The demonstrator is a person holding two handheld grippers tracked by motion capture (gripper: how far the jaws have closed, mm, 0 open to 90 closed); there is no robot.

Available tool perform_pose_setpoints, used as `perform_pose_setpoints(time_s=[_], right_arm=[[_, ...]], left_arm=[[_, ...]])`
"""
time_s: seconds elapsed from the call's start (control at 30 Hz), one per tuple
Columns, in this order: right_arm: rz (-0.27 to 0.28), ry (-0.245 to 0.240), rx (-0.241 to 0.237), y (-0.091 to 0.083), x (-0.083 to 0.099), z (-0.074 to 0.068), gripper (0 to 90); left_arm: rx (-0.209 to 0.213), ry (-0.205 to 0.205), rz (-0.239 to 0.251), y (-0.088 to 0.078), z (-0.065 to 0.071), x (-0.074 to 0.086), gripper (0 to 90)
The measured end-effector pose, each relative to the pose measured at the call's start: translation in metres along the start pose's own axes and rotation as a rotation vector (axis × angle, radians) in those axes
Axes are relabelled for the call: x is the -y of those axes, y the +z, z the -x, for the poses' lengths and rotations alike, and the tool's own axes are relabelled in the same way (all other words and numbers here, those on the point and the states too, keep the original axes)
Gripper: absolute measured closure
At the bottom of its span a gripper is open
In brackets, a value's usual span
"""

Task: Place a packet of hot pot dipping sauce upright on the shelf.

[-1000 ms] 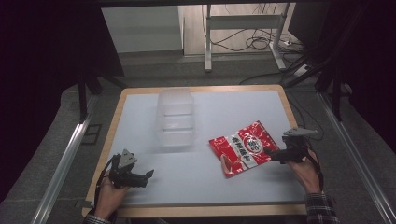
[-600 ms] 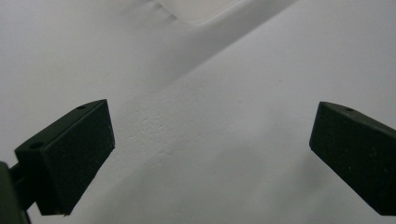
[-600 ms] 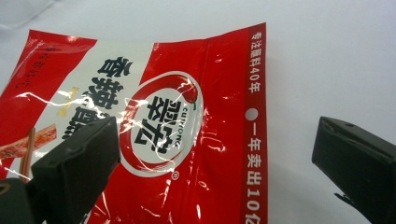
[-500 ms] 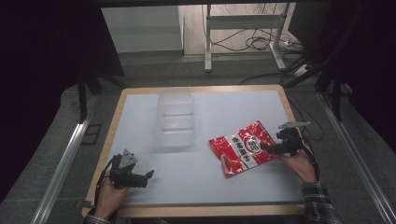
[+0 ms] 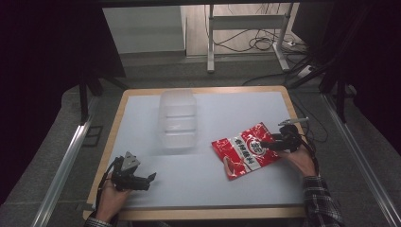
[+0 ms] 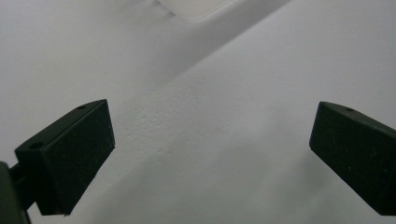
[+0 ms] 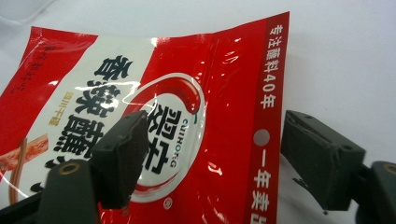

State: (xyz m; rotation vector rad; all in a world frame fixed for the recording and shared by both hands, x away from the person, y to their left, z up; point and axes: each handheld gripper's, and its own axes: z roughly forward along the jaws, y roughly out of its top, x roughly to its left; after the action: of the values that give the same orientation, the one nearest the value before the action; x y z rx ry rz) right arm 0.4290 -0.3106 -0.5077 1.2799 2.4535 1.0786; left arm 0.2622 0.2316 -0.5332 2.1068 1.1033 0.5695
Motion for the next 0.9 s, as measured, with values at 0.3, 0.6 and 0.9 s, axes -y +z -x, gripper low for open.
perform_pose_setpoints(time_s=[0.3, 0.6, 0.9], right_arm=[[-0.028, -0.005, -0.055, 0.006, -0.004, 0.002, 37.2], [-0.051, -0.045, -0.106, 0.006, -0.008, -0.012, 52.8], [-0.099, -0.146, -0.008, 0.010, -0.011, -0.025, 83.4]], left_arm=[[-0.001, 0.001, -0.002, 0.000, 0.000, 0.000, 0.0], [-0.001, 0.006, -0.004, 0.001, 0.001, -0.001, 0.0], [-0.002, 0.008, -0.006, 0.001, 0.002, -0.001, 0.0]])
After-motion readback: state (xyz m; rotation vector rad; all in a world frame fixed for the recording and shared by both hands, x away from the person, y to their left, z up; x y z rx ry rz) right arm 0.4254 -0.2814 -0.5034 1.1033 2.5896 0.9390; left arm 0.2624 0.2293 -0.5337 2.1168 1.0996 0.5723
